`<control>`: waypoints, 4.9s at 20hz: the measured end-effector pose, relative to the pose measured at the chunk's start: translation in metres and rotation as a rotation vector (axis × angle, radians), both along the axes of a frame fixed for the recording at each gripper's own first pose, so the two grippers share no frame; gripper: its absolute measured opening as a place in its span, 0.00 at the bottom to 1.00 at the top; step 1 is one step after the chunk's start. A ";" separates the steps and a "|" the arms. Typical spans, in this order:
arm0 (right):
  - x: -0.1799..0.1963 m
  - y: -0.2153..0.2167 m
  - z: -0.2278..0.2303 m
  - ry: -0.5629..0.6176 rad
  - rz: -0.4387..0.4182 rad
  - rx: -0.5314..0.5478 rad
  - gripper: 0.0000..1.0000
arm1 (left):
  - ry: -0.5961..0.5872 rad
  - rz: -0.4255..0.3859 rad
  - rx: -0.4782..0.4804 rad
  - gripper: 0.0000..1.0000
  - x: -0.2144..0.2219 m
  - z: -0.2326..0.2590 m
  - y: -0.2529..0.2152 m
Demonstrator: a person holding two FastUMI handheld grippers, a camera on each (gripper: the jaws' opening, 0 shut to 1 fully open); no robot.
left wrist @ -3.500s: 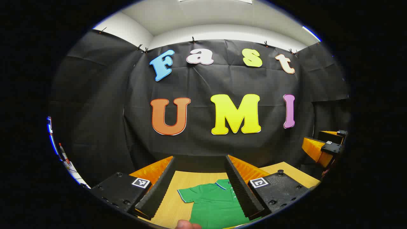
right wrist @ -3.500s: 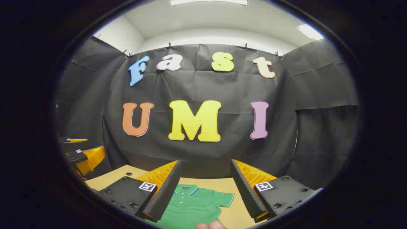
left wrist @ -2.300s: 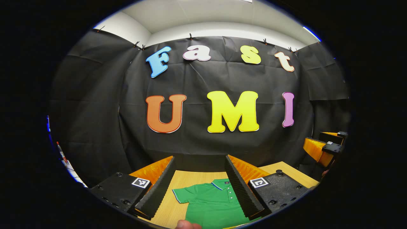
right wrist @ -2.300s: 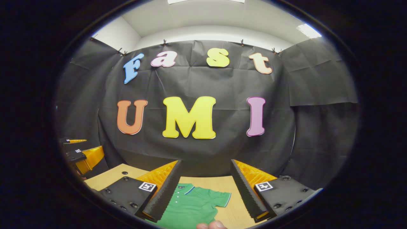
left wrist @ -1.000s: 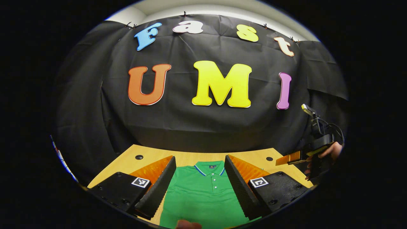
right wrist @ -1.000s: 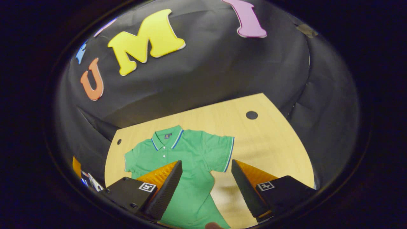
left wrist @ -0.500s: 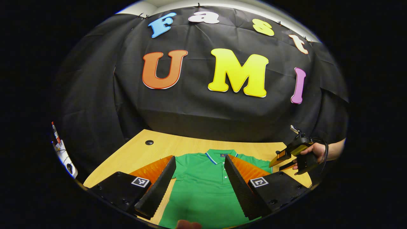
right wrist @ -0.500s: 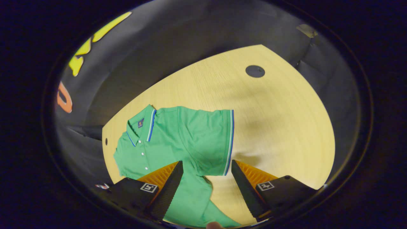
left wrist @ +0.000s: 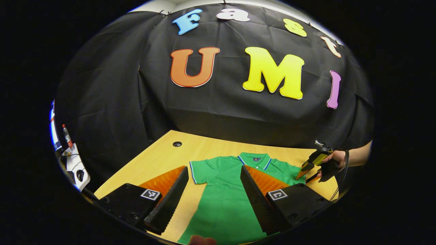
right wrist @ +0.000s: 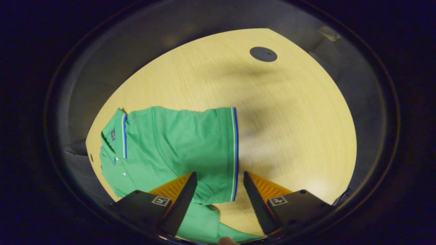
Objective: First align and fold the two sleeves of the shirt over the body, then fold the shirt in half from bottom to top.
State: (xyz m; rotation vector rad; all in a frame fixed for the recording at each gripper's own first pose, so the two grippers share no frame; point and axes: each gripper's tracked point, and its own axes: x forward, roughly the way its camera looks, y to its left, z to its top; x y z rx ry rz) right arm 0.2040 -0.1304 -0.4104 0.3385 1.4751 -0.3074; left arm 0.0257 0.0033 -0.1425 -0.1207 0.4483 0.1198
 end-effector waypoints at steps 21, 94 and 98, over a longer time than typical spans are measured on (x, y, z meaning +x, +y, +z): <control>0.014 0.003 0.026 -0.085 0.026 -0.068 0.05 | 0.038 0.054 -0.014 0.99 -0.014 -0.018 0.041; -0.269 -0.041 0.207 -0.610 0.266 -0.250 0.96 | 1.017 -0.220 -0.368 0.94 0.157 -0.245 0.062; -0.270 -0.036 0.196 -0.593 0.250 -0.230 0.96 | 1.053 -0.185 -0.261 0.87 0.156 -0.252 0.062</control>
